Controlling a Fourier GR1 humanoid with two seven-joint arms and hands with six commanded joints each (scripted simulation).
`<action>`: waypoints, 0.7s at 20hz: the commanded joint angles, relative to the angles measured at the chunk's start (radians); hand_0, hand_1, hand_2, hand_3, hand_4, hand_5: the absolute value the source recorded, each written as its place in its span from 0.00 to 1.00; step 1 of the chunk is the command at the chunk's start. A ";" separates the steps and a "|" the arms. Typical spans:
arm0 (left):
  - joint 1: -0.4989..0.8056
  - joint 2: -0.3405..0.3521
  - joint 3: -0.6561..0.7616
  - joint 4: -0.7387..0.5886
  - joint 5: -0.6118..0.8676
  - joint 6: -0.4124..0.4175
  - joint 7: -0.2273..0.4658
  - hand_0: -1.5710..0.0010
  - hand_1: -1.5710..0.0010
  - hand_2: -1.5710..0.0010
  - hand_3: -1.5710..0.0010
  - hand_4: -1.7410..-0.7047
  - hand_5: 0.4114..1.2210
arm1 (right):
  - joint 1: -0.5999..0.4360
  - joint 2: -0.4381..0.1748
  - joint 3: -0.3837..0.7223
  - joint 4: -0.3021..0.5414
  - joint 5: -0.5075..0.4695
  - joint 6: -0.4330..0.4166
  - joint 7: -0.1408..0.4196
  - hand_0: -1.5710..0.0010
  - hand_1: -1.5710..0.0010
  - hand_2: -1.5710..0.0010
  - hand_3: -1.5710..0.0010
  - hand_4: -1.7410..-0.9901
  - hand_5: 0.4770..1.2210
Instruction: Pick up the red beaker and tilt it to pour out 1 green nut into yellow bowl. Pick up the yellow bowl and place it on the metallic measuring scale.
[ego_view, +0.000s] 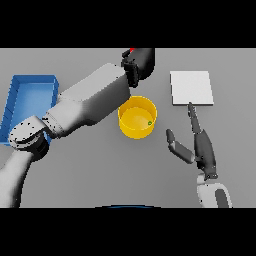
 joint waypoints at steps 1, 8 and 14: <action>-0.018 0.011 0.028 0.017 0.016 0.000 -0.006 0.00 0.00 0.00 0.00 0.01 1.00 | -0.001 -0.007 -0.002 -0.001 0.002 0.000 -0.011 1.00 1.00 1.00 1.00 0.95 0.28; -0.128 0.117 0.332 0.188 0.214 0.018 0.042 0.00 0.00 0.00 0.14 0.01 1.00 | -0.001 -0.008 -0.003 -0.007 -0.011 0.008 -0.019 1.00 1.00 1.00 1.00 0.99 0.27; -0.109 0.274 0.652 0.284 0.460 0.082 0.194 0.00 0.00 0.00 0.07 0.00 1.00 | -0.016 0.009 -0.007 0.026 -0.034 0.008 -0.033 1.00 1.00 1.00 1.00 0.98 0.26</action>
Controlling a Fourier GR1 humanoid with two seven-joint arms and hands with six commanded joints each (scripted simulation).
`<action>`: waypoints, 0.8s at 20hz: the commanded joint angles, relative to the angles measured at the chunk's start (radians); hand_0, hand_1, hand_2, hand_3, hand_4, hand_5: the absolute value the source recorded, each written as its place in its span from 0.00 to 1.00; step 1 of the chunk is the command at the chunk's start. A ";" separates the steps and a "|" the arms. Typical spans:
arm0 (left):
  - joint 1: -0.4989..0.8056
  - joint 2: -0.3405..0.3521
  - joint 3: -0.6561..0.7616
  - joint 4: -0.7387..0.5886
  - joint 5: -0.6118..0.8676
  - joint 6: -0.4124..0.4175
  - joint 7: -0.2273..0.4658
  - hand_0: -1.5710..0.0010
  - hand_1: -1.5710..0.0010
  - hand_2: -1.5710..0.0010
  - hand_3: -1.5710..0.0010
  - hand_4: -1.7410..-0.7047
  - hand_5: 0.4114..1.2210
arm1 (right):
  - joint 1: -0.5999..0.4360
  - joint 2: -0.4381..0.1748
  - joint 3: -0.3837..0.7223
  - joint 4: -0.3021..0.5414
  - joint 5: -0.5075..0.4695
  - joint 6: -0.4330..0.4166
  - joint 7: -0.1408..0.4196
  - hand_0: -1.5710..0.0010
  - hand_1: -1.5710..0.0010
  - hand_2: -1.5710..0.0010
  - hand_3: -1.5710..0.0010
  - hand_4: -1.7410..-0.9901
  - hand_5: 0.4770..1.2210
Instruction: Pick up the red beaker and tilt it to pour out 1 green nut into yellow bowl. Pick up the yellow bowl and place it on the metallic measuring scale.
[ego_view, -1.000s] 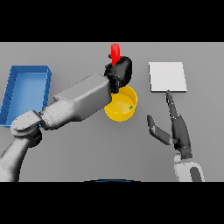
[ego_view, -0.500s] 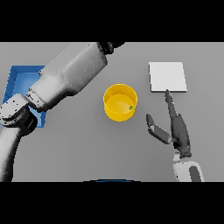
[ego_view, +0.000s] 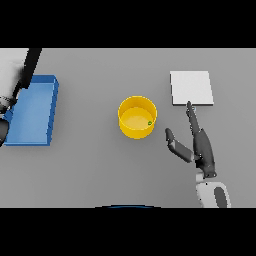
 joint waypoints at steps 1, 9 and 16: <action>0.022 0.017 0.043 0.005 0.037 0.033 0.027 0.00 0.00 0.00 0.08 0.00 1.00 | -0.003 -0.001 -0.007 -0.001 -0.017 0.007 -0.001 1.00 1.00 1.00 1.00 0.98 0.25; 0.344 0.163 0.328 -0.129 0.340 0.201 0.214 0.00 0.00 0.00 0.08 0.00 1.00 | -0.004 -0.006 0.003 0.010 0.005 0.002 0.013 1.00 1.00 1.00 1.00 0.92 0.23; 0.667 0.128 0.430 -0.452 0.508 0.296 0.394 0.00 0.00 0.00 0.06 0.00 1.00 | -0.003 -0.018 0.018 -0.019 0.049 -0.011 0.043 1.00 1.00 1.00 1.00 0.93 0.23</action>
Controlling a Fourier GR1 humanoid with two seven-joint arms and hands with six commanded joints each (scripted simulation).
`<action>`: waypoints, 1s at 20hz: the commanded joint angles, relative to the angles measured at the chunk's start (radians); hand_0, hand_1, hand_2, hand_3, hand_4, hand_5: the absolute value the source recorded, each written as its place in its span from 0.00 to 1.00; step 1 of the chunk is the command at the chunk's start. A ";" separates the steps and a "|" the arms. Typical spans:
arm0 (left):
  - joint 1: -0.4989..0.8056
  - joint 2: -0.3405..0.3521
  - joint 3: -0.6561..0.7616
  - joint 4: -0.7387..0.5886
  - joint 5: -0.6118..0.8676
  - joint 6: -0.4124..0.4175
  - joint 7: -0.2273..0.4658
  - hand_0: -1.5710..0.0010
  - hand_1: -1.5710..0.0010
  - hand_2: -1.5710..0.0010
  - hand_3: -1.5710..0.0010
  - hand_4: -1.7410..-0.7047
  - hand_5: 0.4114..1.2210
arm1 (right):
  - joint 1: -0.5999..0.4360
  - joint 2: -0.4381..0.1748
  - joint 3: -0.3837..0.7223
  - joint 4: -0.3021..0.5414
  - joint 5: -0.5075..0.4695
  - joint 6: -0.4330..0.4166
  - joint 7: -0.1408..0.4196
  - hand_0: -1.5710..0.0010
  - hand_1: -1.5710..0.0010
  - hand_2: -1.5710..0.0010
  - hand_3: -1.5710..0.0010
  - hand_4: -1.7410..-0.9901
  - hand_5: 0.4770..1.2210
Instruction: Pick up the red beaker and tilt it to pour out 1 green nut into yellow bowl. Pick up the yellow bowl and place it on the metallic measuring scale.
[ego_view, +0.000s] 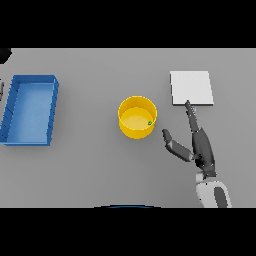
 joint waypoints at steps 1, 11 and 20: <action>0.052 -0.005 0.013 -0.054 0.019 0.014 0.030 0.00 0.00 0.00 0.07 0.00 1.00 | 0.011 -0.005 0.001 0.003 0.003 0.000 -0.017 1.00 1.00 1.00 1.00 0.94 0.23; 0.341 -0.100 0.044 -0.364 0.080 0.102 0.110 0.00 0.00 0.00 0.02 0.00 0.94 | 0.018 -0.009 -0.011 0.012 -0.031 0.018 -0.047 1.00 1.00 1.00 1.00 0.98 0.23; 0.457 -0.100 0.001 -0.491 0.049 0.073 0.149 0.00 0.02 0.04 0.06 0.45 0.49 | 0.024 -0.003 -0.007 0.009 -0.020 0.007 -0.053 1.00 1.00 1.00 1.00 0.97 0.21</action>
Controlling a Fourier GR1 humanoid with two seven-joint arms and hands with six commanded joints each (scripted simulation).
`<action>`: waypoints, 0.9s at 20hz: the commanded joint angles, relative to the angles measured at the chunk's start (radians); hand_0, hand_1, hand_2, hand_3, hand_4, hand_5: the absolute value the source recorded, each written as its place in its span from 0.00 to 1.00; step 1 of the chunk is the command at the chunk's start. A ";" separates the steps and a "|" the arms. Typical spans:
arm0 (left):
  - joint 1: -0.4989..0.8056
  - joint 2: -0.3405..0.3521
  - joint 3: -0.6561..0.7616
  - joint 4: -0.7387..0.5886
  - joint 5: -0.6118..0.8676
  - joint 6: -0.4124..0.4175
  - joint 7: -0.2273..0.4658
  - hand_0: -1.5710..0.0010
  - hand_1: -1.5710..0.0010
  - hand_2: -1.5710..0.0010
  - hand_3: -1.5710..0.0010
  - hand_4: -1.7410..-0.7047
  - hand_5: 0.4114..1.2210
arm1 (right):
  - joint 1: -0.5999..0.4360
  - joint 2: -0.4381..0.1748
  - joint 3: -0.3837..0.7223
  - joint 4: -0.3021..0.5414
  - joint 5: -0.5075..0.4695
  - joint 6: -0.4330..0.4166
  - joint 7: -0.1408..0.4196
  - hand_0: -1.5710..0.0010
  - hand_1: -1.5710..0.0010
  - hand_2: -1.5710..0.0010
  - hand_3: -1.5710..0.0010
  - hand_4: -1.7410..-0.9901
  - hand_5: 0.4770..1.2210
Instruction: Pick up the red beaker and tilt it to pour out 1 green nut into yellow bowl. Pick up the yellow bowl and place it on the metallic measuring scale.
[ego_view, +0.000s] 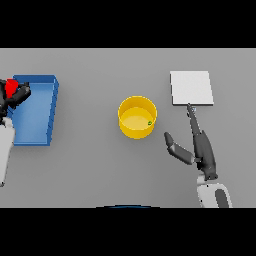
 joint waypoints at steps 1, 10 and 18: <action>0.011 0.006 0.003 -0.011 0.010 -0.012 -0.008 0.05 0.12 0.14 0.17 0.56 0.45 | -0.002 -0.008 -0.013 0.007 -0.012 0.003 0.000 1.00 1.00 1.00 1.00 0.97 0.21; 0.015 0.021 -0.048 0.038 -0.006 -0.090 -0.048 0.84 0.87 0.86 0.87 0.90 0.30 | 0.006 -0.009 -0.003 -0.010 -0.008 0.008 -0.008 1.00 1.00 1.00 1.00 0.97 0.22; 0.003 0.018 -0.044 0.044 -0.008 -0.064 -0.110 0.97 0.98 0.98 0.98 0.96 0.31 | -0.127 -0.163 0.058 0.022 0.113 0.131 0.078 1.00 1.00 1.00 1.00 0.93 0.27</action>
